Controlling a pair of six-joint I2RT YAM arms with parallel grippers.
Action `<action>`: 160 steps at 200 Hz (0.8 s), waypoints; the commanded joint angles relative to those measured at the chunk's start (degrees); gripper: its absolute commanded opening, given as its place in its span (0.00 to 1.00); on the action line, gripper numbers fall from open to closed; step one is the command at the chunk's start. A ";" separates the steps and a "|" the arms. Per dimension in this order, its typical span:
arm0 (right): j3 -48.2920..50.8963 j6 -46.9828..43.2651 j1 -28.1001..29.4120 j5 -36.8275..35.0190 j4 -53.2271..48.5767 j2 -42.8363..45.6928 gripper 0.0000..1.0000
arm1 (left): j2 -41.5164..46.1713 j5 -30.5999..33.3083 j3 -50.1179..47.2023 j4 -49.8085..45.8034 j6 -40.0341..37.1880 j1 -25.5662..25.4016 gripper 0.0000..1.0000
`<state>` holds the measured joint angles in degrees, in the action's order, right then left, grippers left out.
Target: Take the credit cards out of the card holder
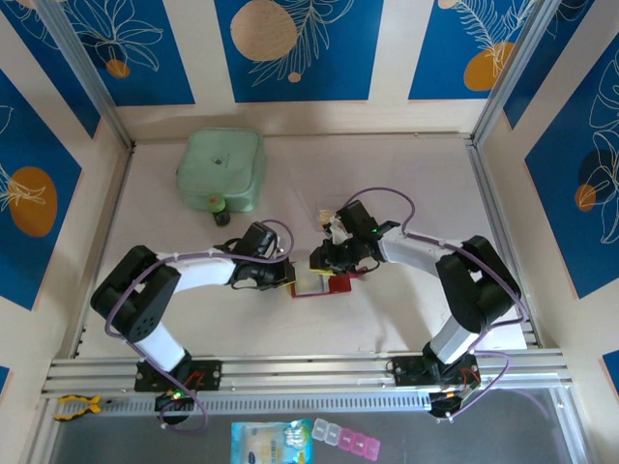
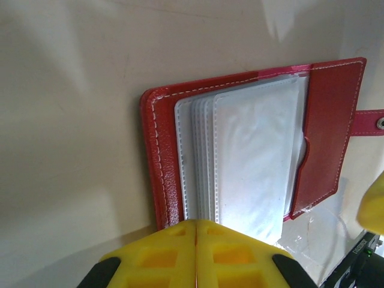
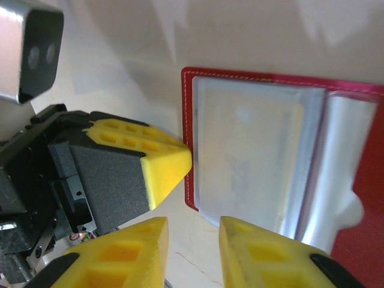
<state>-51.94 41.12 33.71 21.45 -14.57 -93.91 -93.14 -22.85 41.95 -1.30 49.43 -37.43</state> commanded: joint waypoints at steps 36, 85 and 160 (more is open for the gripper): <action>-1.39 1.71 2.07 0.71 0.16 -3.59 0.32 | -1.08 1.64 1.07 -2.99 -1.00 -0.46 0.09; -1.88 1.07 2.55 -0.73 0.15 -5.35 0.32 | -0.81 2.78 1.02 -3.69 -1.40 -0.38 0.08; -2.00 0.29 2.48 -2.46 0.04 -7.34 0.31 | -0.97 2.90 1.98 -4.85 -2.06 -0.44 0.08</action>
<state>-52.62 42.02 35.90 19.92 -13.74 -100.51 -93.21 -20.91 42.41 -4.05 48.95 -37.43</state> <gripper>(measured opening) 0.311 0.082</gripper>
